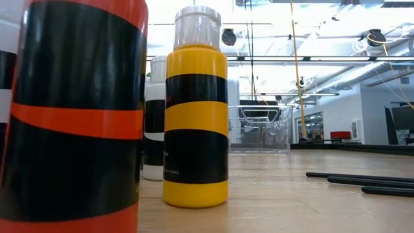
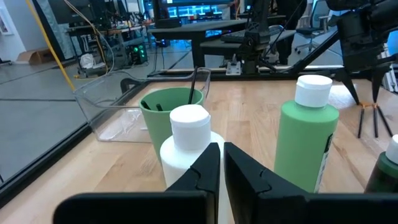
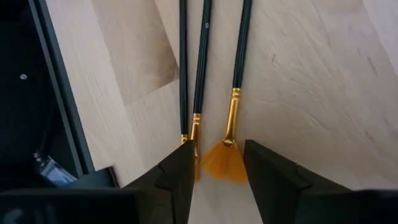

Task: Pick & Place Paint Supplies
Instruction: Put the orange paint brush into the green cup

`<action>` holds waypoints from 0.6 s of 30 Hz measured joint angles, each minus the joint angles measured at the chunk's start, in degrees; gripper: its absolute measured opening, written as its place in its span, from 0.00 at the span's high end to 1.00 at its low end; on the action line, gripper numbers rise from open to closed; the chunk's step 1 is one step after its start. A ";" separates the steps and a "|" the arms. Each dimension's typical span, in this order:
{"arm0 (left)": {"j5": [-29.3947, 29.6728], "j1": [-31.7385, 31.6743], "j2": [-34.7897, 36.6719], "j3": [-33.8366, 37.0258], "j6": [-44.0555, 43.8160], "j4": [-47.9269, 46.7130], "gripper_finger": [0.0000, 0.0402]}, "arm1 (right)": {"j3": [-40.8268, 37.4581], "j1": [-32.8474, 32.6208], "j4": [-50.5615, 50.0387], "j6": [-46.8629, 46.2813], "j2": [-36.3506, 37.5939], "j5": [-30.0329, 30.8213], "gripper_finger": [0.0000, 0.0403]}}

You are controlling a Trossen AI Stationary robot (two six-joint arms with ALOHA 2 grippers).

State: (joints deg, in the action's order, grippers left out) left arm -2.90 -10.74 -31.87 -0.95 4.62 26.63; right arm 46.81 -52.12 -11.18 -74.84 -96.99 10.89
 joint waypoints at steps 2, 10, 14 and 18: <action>0.00 0.02 0.02 0.00 -0.06 -0.08 0.94 | -0.02 -0.02 -0.03 0.54 -0.49 0.80 0.69; 0.00 0.00 0.02 0.00 -0.40 -0.24 0.94 | 0.09 0.14 -6.99 -4.84 -4.34 -0.81 0.76; 0.02 0.01 0.01 0.00 -0.42 0.04 0.94 | 0.13 0.20 -9.28 -6.13 -4.37 -1.12 0.78; 0.02 0.00 0.00 0.00 -0.42 0.07 0.94 | 0.13 0.77 -11.01 -5.91 -4.37 -1.81 0.81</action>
State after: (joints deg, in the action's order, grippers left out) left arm -2.87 -10.74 -31.88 -0.95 4.21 26.70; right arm 46.94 -51.35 -22.18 -80.75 -101.36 9.08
